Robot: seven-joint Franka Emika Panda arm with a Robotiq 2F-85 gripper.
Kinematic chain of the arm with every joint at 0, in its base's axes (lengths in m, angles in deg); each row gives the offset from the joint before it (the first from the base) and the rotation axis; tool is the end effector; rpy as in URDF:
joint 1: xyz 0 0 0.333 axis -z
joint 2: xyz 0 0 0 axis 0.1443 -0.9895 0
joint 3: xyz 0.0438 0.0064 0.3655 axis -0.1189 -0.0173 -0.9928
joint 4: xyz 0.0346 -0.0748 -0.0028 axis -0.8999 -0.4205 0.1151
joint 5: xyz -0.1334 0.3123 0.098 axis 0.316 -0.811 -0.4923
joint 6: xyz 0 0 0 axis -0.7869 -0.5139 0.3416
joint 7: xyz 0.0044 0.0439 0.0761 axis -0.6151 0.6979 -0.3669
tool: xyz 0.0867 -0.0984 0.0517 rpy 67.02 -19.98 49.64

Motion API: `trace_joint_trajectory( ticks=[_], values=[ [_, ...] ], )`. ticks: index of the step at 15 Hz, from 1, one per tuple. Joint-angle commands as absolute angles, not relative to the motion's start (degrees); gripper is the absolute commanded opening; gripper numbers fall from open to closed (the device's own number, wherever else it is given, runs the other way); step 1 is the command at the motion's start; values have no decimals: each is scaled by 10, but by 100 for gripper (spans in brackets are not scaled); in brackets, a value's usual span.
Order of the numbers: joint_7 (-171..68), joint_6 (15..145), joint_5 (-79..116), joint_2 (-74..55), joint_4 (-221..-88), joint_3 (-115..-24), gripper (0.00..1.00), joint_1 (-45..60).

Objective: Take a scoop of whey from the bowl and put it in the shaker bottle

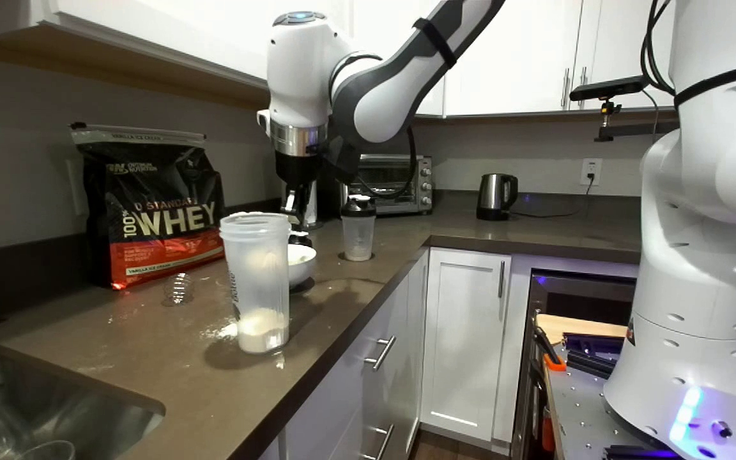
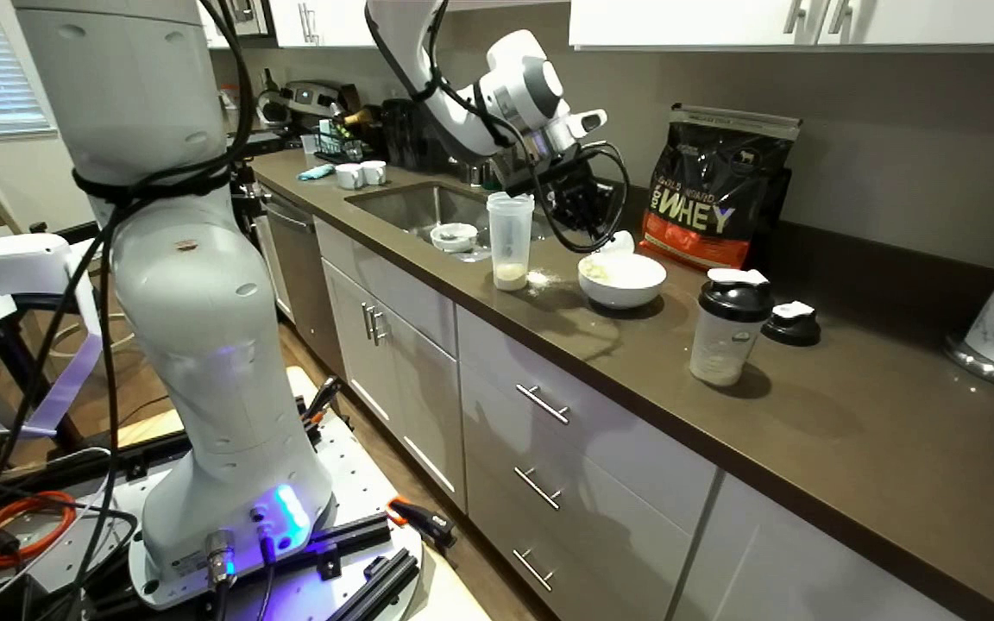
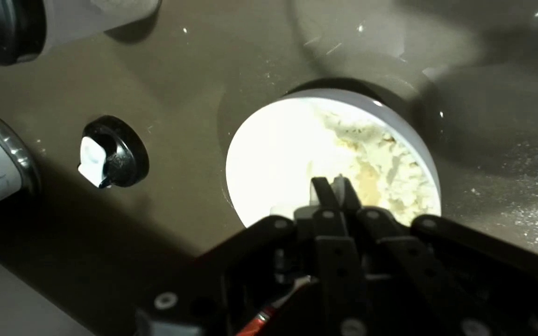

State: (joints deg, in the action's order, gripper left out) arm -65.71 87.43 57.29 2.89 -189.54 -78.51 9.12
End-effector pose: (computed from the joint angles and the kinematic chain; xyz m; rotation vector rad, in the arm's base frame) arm 0.5357 0.0282 0.4111 2.6454 0.3858 0.3733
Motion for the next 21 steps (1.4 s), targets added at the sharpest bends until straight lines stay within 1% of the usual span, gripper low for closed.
trace_joint_trajectory(
  ticks=[1, 4, 10, 21],
  values=[
    [-661, 862, 540, -14, -1856, -764, 1, 75],
    [-635, 876, 516, -35, -1843, -752, 1, 72],
    [-603, 875, 526, -57, -1824, -735, 1, 65],
    [-440, 886, 474, -71, -1814, -728, 1, 81]
  ],
)
